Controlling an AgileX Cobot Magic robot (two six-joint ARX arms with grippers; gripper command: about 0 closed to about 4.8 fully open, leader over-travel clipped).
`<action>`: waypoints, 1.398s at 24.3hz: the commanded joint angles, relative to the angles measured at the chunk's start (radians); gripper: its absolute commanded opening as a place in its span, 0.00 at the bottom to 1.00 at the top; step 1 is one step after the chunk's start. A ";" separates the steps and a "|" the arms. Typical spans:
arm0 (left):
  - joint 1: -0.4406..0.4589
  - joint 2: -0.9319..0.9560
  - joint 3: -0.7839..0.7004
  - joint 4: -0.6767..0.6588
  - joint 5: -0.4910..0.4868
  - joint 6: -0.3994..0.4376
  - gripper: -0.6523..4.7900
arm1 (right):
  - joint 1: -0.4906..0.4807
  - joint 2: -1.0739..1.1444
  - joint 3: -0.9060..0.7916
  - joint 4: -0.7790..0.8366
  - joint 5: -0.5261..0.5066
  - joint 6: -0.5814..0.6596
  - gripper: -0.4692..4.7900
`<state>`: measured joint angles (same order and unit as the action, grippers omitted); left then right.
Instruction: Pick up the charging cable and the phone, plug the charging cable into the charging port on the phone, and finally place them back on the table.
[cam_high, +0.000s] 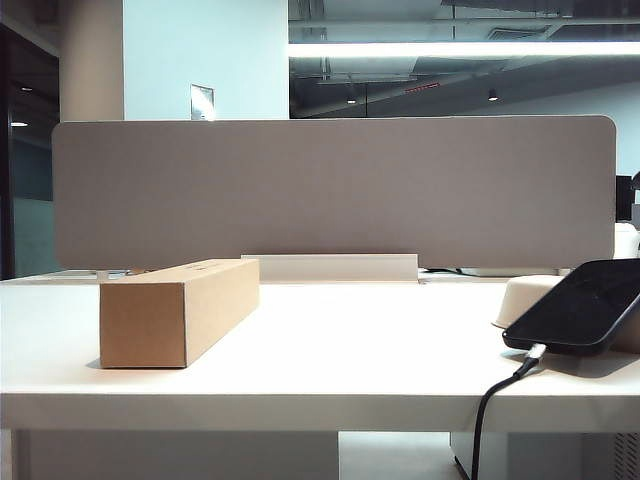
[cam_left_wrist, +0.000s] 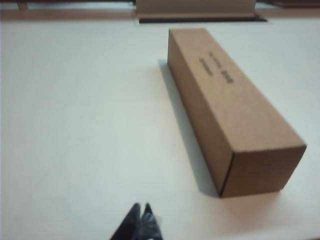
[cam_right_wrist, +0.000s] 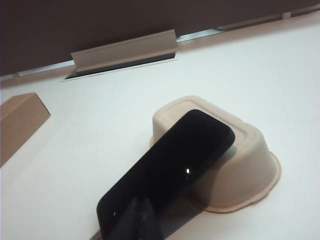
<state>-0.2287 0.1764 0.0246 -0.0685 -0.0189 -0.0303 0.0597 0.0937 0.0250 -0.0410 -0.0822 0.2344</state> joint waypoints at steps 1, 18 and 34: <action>-0.001 0.000 -0.017 0.007 -0.004 0.011 0.11 | 0.001 0.002 -0.007 0.016 0.014 -0.032 0.09; -0.001 0.000 -0.017 -0.004 -0.008 0.041 0.11 | 0.001 0.002 -0.024 0.000 0.063 -0.055 0.09; -0.001 0.000 -0.017 -0.004 -0.003 0.031 0.11 | 0.001 0.002 -0.024 -0.016 0.061 -0.055 0.09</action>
<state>-0.2287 0.1764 0.0048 -0.0788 -0.0231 0.0032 0.0601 0.0944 0.0067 -0.0692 -0.0265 0.1825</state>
